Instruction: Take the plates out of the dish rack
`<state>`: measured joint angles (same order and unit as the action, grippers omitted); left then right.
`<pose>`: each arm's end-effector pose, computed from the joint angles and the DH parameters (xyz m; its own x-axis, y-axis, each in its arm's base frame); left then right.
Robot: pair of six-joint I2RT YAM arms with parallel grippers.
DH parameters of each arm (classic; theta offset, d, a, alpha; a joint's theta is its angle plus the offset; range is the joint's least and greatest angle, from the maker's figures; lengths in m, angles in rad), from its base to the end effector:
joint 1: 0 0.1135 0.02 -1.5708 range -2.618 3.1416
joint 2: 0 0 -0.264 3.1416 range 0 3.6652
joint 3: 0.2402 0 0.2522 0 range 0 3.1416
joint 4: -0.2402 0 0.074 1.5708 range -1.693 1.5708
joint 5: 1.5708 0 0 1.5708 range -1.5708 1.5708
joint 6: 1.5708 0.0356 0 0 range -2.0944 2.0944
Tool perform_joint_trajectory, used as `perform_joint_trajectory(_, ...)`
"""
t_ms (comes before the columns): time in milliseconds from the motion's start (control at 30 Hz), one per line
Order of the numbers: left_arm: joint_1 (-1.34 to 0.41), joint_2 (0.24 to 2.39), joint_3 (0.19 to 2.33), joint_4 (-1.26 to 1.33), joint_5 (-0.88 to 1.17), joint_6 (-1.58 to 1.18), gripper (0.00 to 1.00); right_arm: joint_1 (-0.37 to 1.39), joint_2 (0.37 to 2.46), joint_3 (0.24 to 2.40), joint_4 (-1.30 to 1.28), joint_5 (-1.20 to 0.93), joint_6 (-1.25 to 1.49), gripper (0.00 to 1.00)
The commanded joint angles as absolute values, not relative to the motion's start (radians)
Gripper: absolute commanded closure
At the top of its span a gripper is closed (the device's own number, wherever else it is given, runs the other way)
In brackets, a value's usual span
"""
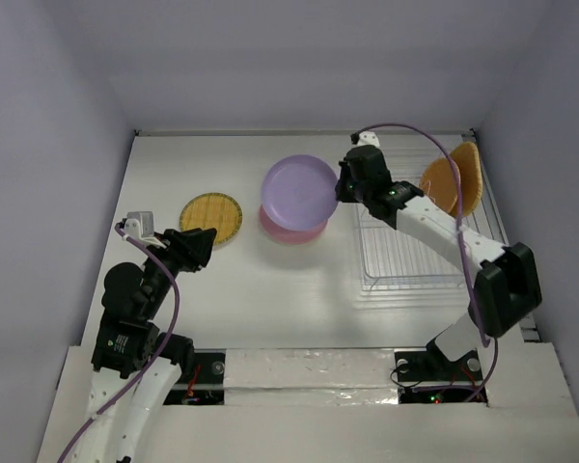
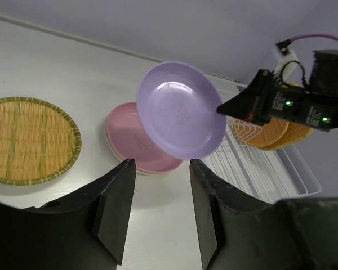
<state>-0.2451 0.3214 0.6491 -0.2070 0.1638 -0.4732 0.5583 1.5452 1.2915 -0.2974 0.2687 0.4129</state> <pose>0.0863 -0.0276 0.3457 -0.0767 -0.4443 -0.8926 0.4061 0.8037 -0.4349 0.3084 0.1815 0.3173 -0.5348 0.1221 -0.8361 -0.1139 0.9701 0.2145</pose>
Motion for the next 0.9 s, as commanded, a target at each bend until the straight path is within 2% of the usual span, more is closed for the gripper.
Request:
perform_joint_trajectory(0, -0.247, 0.318, 0.650, -0.169, 0.160, -0.476, 0.60, 0.572, 1.575, 1.339, -0.175, 0.218, 0.482, 1.00)
perform_joint_trajectory(267, -0.247, 0.319, 0.650, -0.167, 0.163, -0.476, 0.59, 0.592, 1.715, 1.362, -0.187, 0.241, 0.486, 1.00)
perform_joint_trajectory(367, -0.247, 0.319, 0.650, -0.167, 0.163, -0.476, 0.59, 0.592, 1.742, 1.355, -0.183, 0.226, 0.482, 0.93)
perform_joint_trajectory(433, -0.247, 0.321, 0.650, -0.167, 0.163, -0.476, 0.59, 0.601, 1.753, 1.355, -0.187, 0.227, 0.476, 0.83)
perform_joint_trajectory(500, -0.247, 0.322, 0.650, -0.169, 0.166, -0.476, 0.59, 0.601, 1.762, 1.359, -0.193, 0.226, 0.465, 0.65)
perform_joint_trajectory(567, -0.247, 0.324, 0.652, -0.167, 0.166, -0.476, 0.59, 0.601, 1.758, 1.365, -0.201, 0.222, 0.462, 0.57)
perform_joint_trajectory(600, -0.247, 0.322, 0.650, -0.166, 0.164, -0.476, 0.59, 0.612, 1.750, 1.365, -0.201, 0.227, 0.459, 0.49)
perform_joint_trajectory(667, -0.247, 0.322, 0.650, -0.166, 0.164, -0.476, 0.59, 0.612, 1.712, 1.362, -0.201, 0.236, 0.454, 0.47)
perform_joint_trajectory(767, -0.247, 0.321, 0.650, -0.167, 0.164, -0.476, 0.59, 0.612, 1.611, 1.333, -0.196, 0.305, 0.459, 0.47)
perform_joint_trajectory(833, -0.247, 0.319, 0.650, -0.166, 0.164, -0.476, 0.59, 0.612, 1.542, 1.284, -0.192, 0.402, 0.460, 0.67)
perform_joint_trajectory(867, -0.247, 0.318, 0.650, -0.167, 0.166, -0.476, 0.59, 0.612, 1.473, 1.269, -0.195, 0.443, 0.459, 0.80)
